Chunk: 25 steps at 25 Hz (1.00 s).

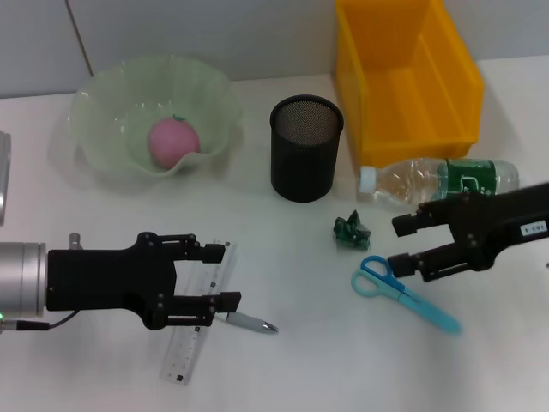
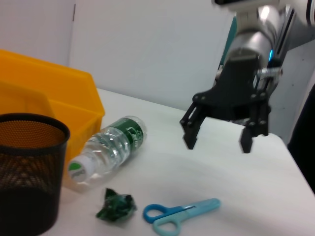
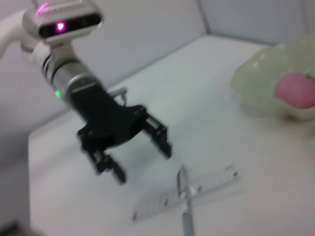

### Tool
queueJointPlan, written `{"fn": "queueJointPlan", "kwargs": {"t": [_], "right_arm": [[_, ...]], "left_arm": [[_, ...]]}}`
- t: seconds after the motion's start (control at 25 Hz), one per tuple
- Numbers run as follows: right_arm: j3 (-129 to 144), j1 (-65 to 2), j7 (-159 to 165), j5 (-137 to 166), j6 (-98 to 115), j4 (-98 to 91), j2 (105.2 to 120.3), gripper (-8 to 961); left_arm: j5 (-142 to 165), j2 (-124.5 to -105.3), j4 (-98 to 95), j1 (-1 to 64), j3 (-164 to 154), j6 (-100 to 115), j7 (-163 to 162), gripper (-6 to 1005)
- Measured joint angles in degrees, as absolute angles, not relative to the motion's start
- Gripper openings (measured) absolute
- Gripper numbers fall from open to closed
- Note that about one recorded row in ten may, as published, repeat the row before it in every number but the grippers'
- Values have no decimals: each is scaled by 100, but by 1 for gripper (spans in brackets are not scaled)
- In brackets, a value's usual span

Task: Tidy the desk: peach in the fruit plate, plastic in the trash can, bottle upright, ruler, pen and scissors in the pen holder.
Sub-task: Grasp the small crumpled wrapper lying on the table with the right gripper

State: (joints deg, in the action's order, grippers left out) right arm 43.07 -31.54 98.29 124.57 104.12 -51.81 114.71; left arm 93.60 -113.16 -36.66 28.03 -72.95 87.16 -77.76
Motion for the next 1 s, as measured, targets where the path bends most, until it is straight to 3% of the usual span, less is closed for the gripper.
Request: {"fn": "queueJointPlan", "kwargs": {"t": [0.44,0.56,0.6,0.72,1.0], "right_arm": [[5617,-4054,11084,13580,10436,-6484,11547,761],[5714,-4366,11117,14141,10276,-6425,11665,761],[5742,-4546,11116,14584,10080,-6396,11793,761],[5989,-4676,11110,14878,9785,-6335,11888,761],[6807,-4768,11249,14984,9073,-6020,11890,761]], "left_arm": [[9410,-11343,-3856,2623,-7095,8442,-7641,726],[9530,-11422,-4077,2480,-6891,8380,-7637,726],[9574,-11443,-4129,2451,-6839,8364,-7637,726],[9768,-11548,-4231,2398,-6634,8329,-7637,726],[9821,-11566,-4238,2397,-6570,8203,-7637,725]]}}
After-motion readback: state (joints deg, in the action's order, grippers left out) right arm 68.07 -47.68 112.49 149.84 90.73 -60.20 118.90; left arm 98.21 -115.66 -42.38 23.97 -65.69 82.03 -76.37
